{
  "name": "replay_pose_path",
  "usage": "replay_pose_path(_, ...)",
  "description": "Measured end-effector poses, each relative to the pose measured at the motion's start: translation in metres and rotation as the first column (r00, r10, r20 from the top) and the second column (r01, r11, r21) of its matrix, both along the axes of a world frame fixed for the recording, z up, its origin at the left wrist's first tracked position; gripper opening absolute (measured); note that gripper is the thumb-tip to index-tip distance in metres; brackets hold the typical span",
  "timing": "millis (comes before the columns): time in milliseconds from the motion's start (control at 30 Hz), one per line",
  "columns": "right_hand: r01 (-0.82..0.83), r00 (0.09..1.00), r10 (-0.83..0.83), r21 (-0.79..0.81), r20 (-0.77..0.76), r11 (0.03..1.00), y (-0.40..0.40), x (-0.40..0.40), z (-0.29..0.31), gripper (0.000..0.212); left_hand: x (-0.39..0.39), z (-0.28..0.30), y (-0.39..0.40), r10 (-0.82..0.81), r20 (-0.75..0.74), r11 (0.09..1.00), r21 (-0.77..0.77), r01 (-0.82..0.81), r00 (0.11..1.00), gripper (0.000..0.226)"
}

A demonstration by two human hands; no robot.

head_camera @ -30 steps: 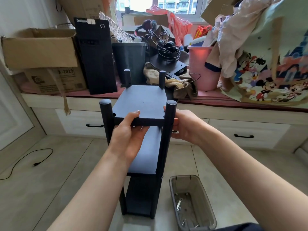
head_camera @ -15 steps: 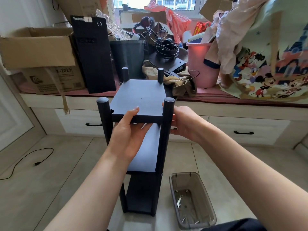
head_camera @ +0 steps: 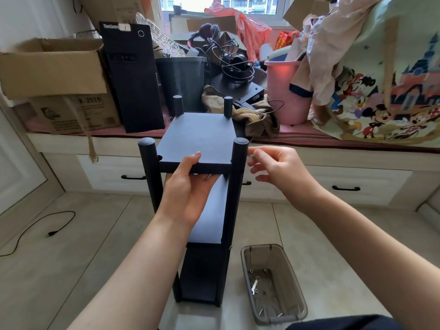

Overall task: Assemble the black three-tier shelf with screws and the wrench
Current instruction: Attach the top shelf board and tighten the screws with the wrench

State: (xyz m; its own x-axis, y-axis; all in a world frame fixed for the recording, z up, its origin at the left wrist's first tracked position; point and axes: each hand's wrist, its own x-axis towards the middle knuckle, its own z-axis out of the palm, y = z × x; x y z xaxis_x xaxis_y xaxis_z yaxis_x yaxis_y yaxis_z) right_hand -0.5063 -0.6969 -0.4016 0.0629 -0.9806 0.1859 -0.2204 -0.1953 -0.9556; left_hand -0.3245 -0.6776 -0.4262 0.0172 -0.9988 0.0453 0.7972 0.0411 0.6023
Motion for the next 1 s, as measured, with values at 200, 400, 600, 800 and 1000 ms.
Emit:
replay_pose_path(200, -0.086, 0.996, 0.080, -0.167, -0.041, 0.982, 0.032, -0.017, 0.002, 0.028, 0.000, 0.002, -0.002, -0.006, -0.025, 1.000, -0.009, 0.005, 1.000, 0.052)
replay_pose_path(400, -0.145, 0.989, 0.140, -0.173, -0.038, 0.974, 0.046, -0.025, -0.004, 0.018, 0.001, -0.001, -0.003, 0.000, 0.023, 1.000, -0.030, 0.001, 1.000, 0.055)
replay_pose_path(600, -0.125, 0.992, 0.115, -0.203, -0.060, 0.971, 0.046, -0.028, -0.009, 0.016, 0.000, -0.006, -0.005, -0.023, 0.001, 0.999, -0.030, 0.023, 1.000, 0.038)
replay_pose_path(800, -0.124, 0.992, 0.116, -0.211, -0.049, 0.970, 0.046, -0.024, -0.009, 0.016, 0.002, -0.008, -0.006, -0.026, 0.019, 0.998, -0.052, 0.027, 0.999, 0.030)
replay_pose_path(1000, -0.119, 0.992, 0.108, -0.213, -0.062, 0.970, 0.045, -0.021, -0.010, 0.016, 0.003, -0.009, -0.008, -0.026, 0.027, 0.998, -0.060, 0.028, 0.999, 0.032)
